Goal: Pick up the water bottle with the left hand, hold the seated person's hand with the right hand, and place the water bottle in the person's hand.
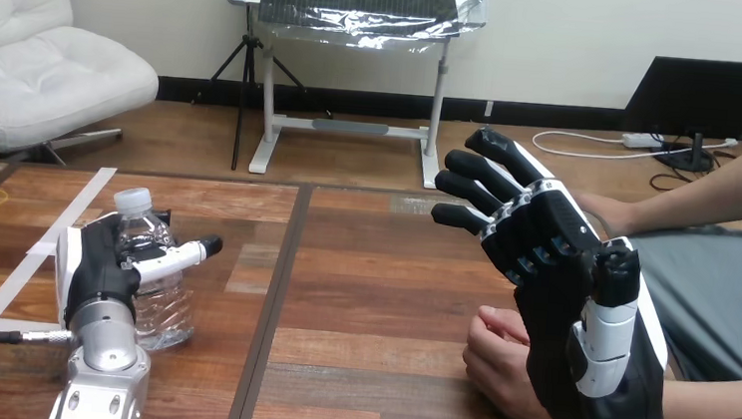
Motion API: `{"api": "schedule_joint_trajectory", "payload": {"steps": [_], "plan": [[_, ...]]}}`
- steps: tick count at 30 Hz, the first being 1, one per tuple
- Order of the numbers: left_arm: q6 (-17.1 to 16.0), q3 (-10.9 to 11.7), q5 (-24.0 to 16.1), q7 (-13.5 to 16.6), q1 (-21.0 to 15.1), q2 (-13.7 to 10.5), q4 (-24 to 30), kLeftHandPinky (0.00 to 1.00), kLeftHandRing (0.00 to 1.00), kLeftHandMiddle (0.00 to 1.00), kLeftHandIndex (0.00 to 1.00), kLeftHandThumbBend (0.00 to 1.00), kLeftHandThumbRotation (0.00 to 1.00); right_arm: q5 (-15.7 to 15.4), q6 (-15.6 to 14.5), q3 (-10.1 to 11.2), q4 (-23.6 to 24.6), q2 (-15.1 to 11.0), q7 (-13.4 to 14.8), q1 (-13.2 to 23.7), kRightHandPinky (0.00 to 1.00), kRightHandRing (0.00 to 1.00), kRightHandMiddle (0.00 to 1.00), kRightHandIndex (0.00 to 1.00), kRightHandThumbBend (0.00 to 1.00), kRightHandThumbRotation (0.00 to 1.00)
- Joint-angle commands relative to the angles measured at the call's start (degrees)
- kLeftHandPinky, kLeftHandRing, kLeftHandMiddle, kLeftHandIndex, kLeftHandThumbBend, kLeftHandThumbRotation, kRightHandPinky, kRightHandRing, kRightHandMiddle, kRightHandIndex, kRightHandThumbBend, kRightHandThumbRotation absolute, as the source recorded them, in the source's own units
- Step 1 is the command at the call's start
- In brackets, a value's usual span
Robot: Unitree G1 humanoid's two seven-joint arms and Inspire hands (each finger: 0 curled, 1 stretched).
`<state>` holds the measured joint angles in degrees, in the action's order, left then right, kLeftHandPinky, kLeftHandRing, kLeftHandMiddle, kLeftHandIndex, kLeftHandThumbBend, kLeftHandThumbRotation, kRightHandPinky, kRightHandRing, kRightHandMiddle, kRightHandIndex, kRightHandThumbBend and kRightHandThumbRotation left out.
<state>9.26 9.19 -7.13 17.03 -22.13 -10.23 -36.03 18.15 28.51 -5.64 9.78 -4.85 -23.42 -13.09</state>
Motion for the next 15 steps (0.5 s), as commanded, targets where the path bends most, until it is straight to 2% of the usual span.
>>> {"api": "schedule_joint_trajectory", "payload": {"steps": [1, 4, 15], "plan": [[-0.31, -0.89, -0.82, 1.20, -4.14, -0.18, 0.48, 0.38, 0.45, 0.51, 0.57, 0.78, 0.00, 0.71, 0.52, 0.60, 2.09, 0.37, 0.09, 1.65, 0.76, 0.83, 0.83, 0.86, 0.73, 1.00], [-0.30, -1.21, -1.33, 1.89, -4.22, -0.25, 0.31, 0.36, 0.42, 0.48, 0.55, 0.77, 0.00, 0.67, 0.47, 0.60, 2.11, 0.34, 0.10, 1.65, 0.76, 0.83, 0.83, 0.86, 0.74, 1.00], [-3.82, -0.87, -0.70, 3.04, -3.67, 0.10, -0.27, 0.30, 0.36, 0.41, 0.47, 0.69, 0.00, 0.63, 0.71, 0.66, 1.90, 0.19, -0.11, 1.71, 0.77, 0.83, 0.84, 0.86, 0.73, 1.00]]}}
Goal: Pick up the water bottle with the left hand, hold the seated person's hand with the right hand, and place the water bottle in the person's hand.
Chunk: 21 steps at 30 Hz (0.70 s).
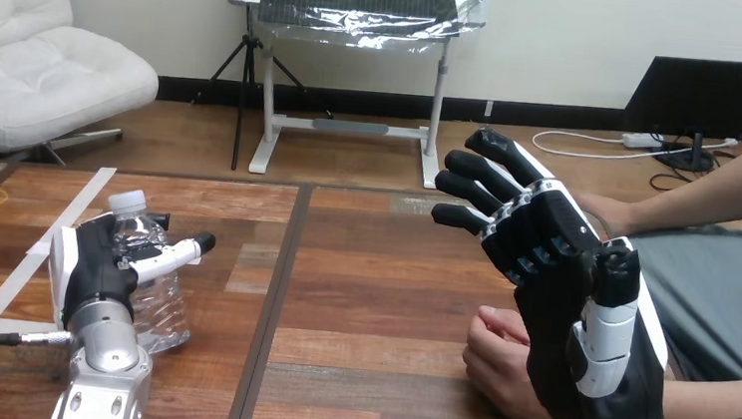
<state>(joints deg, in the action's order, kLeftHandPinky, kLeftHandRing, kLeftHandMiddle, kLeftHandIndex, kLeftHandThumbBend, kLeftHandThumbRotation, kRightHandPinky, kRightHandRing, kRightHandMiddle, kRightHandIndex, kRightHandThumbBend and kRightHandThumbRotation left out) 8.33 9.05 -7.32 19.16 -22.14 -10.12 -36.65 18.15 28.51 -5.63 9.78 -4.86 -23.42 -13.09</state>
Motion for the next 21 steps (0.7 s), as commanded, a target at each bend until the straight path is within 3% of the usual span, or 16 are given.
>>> {"api": "schedule_joint_trajectory", "payload": {"steps": [1, 7, 21], "plan": [[-2.97, -0.76, -0.53, 0.97, -3.62, 0.00, 0.40, 0.30, 0.35, 0.41, 0.46, 0.68, 0.00, 0.65, 0.70, 0.66, 1.86, 0.20, -0.12, 1.72, 0.77, 0.83, 0.84, 0.86, 0.73, 1.00], [-4.21, -1.23, -1.11, 1.43, -2.86, -0.07, 1.46, 0.29, 0.34, 0.40, 0.45, 0.67, 0.00, 0.22, 0.96, 0.84, 1.41, 0.22, 0.03, 1.96, 0.77, 0.83, 0.84, 0.86, 0.73, 1.00], [-11.43, -2.71, -2.75, 1.28, -0.04, -0.67, 5.99, 0.26, 0.33, 0.39, 0.46, 0.66, 0.00, -0.55, 1.06, 2.39, -1.27, 0.32, 1.01, 4.24, 0.78, 0.84, 0.84, 0.86, 0.70, 1.00]]}}
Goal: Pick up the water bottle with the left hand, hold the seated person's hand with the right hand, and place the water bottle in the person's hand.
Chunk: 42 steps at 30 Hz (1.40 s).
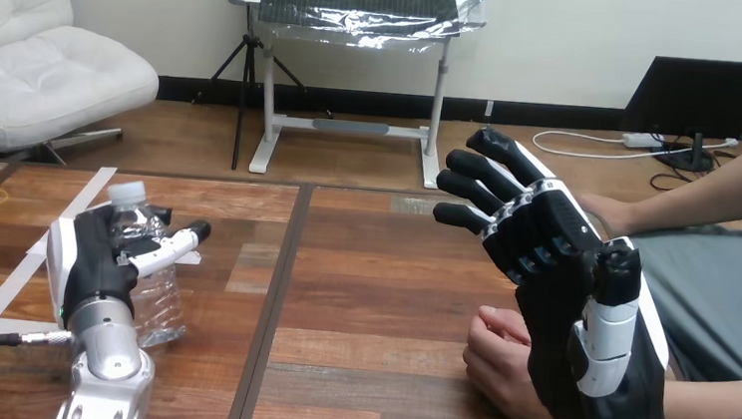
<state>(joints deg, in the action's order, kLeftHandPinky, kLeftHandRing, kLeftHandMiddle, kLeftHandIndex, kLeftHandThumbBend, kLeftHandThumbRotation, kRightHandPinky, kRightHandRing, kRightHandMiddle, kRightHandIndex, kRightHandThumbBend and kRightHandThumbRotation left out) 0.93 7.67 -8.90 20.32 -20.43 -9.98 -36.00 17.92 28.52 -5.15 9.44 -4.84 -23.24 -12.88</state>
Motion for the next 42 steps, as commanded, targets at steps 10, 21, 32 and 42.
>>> {"api": "schedule_joint_trajectory", "payload": {"steps": [10, 21, 32, 42], "plan": [[-6.86, -1.64, -1.61, -0.26, 0.23, -0.33, 11.26, 0.25, 0.32, 0.38, 0.45, 0.66, 0.00, -3.22, 2.66, 4.82, -5.45, -1.16, 1.56, 8.52, 0.79, 0.84, 0.83, 0.84, 0.69, 1.00], [-10.55, -2.40, -1.96, -1.94, 2.51, -0.40, 17.82, 0.25, 0.31, 0.37, 0.45, 0.64, 0.00, -9.61, 6.06, 9.54, -12.76, -4.72, 4.30, 15.54, 0.75, 0.81, 0.82, 0.82, 0.69, 1.00], [-10.77, -2.75, -1.77, -3.40, 4.50, 0.15, 24.69, 0.24, 0.31, 0.37, 0.44, 0.65, 0.00, -12.35, 7.54, 12.45, -17.31, -9.16, 5.55, 20.47, 0.72, 0.80, 0.81, 0.81, 0.72, 1.00], [-11.70, -3.03, -1.05, -5.37, 5.96, 0.40, 28.72, 0.25, 0.31, 0.37, 0.44, 0.64, 0.00, -15.39, 9.75, 14.01, -21.93, -13.78, 6.21, 24.07, 0.72, 0.82, 0.82, 0.81, 0.70, 0.95]]}}
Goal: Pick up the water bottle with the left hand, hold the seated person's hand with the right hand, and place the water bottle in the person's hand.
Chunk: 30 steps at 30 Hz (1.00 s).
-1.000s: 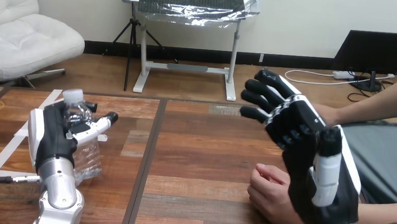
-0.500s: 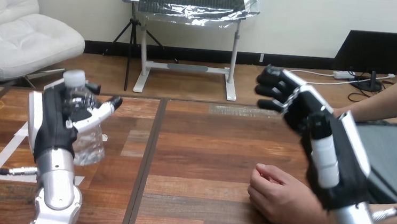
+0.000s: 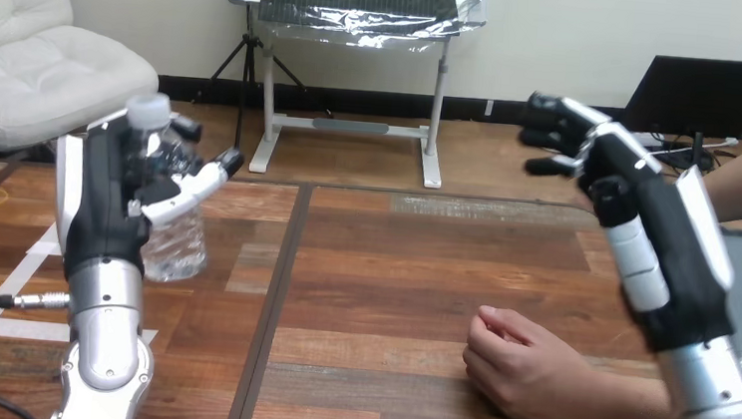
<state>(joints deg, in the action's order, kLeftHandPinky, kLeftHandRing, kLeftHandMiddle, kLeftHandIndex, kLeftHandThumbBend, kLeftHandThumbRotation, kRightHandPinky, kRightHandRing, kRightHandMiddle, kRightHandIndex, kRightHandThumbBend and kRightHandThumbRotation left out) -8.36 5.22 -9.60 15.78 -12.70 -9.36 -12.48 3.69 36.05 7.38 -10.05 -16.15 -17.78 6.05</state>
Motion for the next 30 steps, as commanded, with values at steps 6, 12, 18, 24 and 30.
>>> {"api": "schedule_joint_trajectory", "payload": {"steps": [6, 12, 18, 24, 30], "plan": [[-2.84, -0.31, 0.57, -2.07, -1.33, 0.36, 6.35, 0.25, 0.31, 0.38, 0.43, 0.64, 0.00, -5.02, 4.97, 2.05, -7.00, -5.91, 1.83, 7.38, 0.72, 0.82, 0.82, 0.81, 0.68, 0.92], [-2.55, -0.22, 0.27, -2.66, -1.13, 0.59, 7.07, 0.25, 0.31, 0.37, 0.43, 0.64, 0.00, -10.05, 6.56, 2.42, -11.08, -9.60, 3.85, 9.32, 0.72, 0.81, 0.83, 0.82, 0.69, 0.93], [-2.13, -0.05, 0.18, -3.24, -1.07, 0.70, 7.09, 0.25, 0.31, 0.38, 0.43, 0.64, 0.00, -10.68, 5.44, 2.23, -14.18, -12.97, 2.88, 10.43, 0.72, 0.81, 0.84, 0.83, 0.73, 0.90], [-2.38, 0.22, 0.53, -3.71, -1.10, 0.89, 6.73, 0.26, 0.31, 0.38, 0.43, 0.64, 0.00, -11.90, 5.00, 1.85, -16.21, -16.95, 1.63, 10.95, 0.74, 0.83, 0.85, 0.85, 0.80, 0.86], [-2.05, 0.39, 0.72, -3.94, -0.98, 1.13, 6.92, 0.26, 0.32, 0.38, 0.43, 0.64, 0.00, -11.71, 4.93, 1.63, -17.64, -20.41, -0.54, 11.26, 0.72, 0.82, 0.85, 0.85, 0.84, 0.80]]}}
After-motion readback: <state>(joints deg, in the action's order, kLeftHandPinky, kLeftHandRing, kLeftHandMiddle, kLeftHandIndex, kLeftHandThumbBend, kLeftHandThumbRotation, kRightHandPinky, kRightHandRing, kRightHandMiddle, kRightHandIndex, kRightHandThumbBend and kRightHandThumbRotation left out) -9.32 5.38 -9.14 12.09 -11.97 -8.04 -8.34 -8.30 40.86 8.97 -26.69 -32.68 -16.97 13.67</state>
